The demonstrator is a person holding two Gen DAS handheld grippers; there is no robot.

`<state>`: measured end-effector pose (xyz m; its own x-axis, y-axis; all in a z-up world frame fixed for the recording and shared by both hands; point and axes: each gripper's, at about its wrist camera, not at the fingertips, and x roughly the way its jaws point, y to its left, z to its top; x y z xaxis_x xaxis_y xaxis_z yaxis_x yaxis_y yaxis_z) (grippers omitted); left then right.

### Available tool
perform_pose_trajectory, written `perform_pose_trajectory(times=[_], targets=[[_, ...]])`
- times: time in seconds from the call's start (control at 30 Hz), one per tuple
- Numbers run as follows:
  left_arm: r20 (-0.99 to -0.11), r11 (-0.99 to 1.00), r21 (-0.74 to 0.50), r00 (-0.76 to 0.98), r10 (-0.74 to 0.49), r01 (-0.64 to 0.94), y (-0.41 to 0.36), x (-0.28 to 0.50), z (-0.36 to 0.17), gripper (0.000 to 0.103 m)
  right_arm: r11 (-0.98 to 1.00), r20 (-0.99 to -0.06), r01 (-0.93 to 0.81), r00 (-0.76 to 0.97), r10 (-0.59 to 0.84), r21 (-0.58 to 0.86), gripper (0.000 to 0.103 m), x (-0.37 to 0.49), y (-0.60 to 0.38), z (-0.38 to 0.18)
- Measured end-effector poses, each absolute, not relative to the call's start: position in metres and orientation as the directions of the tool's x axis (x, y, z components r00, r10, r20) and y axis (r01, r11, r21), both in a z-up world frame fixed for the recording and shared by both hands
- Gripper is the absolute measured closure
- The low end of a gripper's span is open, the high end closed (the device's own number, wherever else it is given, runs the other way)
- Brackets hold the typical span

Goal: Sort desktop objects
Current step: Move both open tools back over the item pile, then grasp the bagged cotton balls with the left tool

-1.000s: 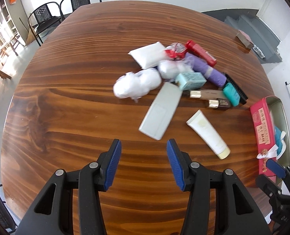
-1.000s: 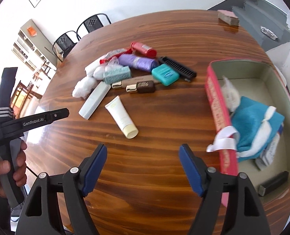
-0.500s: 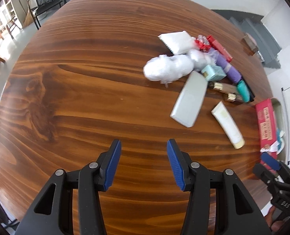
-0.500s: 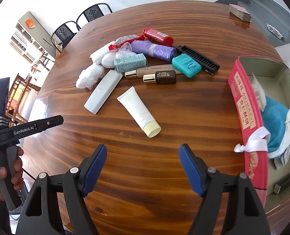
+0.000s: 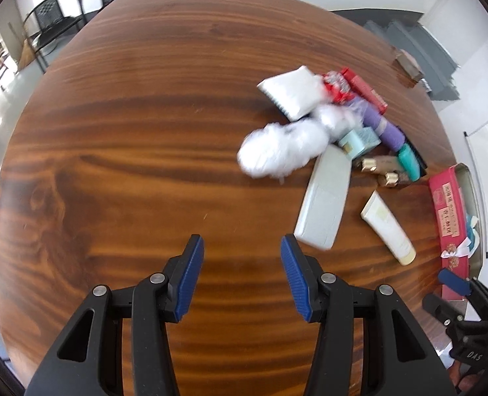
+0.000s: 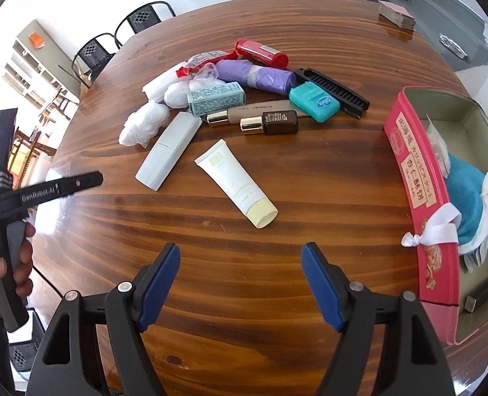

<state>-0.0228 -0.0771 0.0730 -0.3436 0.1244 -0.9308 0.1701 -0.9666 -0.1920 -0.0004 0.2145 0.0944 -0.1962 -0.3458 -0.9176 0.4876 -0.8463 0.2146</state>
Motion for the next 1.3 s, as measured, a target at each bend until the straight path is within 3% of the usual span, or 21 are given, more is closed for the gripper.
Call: perform_pose_trajectory(times=[0.6, 0.8, 0.97, 1.0, 1.1, 1.3], targets=[[-0.924, -0.984, -0.132, -0.345, 0.165, -0.116, -0.057, -0.105, 0.052, 0.051, -0.897, -0.934, 0.402, -0.213, -0.286, 0.183, 0.024, -0.01, 0.216, 0.085], [-0.934, -0.987, -0.088, -0.335, 0.129, -0.134, -0.053, -0.107, 0.045, 0.051, -0.894, -0.936, 0.415, -0.216, -0.277, 0.169, 0.024, -0.015, 0.207, 0.083], [-0.924, -0.986, -0.132, -0.349, 0.158, -0.097, -0.058, -0.108, 0.043, 0.051, -0.874, -0.932, 0.461, -0.226, -0.282, 0.153, 0.024, -0.019, 0.193, 0.083], [-0.921, -0.987, -0.137, -0.356, 0.16, -0.088, -0.059, -0.107, 0.043, 0.052, -0.868, -0.931, 0.475, -0.231, -0.284, 0.147, 0.024, -0.019, 0.19, 0.083], [-0.914, -0.983, -0.171, -0.36, 0.185, -0.069, -0.06, -0.103, 0.044, 0.072, -0.855, -0.931, 0.504, -0.239, -0.277, 0.125, 0.024, -0.021, 0.181, 0.078], [-0.907, -0.98, -0.193, -0.373, 0.197, -0.049, -0.062, -0.089, 0.05, 0.072, -0.832, -0.929, 0.551, -0.271, -0.253, 0.067, 0.025, -0.029, 0.167, 0.068]])
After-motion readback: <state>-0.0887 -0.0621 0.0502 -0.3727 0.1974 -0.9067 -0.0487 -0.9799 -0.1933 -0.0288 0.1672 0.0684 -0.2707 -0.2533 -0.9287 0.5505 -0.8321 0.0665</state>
